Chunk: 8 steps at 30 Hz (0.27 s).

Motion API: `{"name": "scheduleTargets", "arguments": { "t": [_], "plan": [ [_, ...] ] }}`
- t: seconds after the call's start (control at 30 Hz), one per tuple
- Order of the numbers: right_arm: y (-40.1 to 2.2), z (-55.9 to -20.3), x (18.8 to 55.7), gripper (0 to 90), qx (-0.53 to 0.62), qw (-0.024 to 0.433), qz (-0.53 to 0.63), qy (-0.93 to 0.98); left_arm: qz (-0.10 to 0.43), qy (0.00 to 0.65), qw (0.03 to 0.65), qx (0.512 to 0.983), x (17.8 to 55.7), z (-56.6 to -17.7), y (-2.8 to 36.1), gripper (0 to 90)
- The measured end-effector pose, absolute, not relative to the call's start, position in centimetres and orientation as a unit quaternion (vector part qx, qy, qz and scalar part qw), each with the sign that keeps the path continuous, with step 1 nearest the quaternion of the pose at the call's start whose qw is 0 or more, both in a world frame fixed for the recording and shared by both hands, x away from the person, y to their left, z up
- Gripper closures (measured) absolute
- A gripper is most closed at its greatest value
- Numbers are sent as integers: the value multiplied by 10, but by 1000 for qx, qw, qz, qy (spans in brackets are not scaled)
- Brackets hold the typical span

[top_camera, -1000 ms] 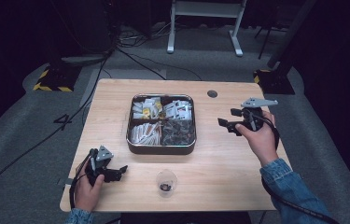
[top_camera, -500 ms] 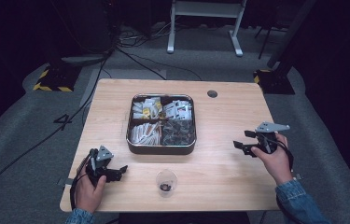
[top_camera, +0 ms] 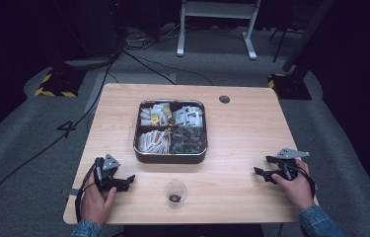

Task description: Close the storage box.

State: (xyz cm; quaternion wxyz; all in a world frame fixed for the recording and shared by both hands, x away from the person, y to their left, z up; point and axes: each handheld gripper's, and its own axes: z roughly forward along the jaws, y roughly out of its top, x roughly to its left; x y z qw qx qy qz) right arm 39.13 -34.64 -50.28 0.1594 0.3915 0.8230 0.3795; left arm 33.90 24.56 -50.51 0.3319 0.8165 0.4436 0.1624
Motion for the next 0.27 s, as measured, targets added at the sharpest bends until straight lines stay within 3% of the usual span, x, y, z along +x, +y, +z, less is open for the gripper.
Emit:
{"name": "scheduleTargets", "arguments": {
  "t": [0.27],
  "plan": [
    [-340, -503, 390, 199, 393, 178, 365, 825, 162, 446, 328, 817, 341, -505, 245, 73]
  ]
}}
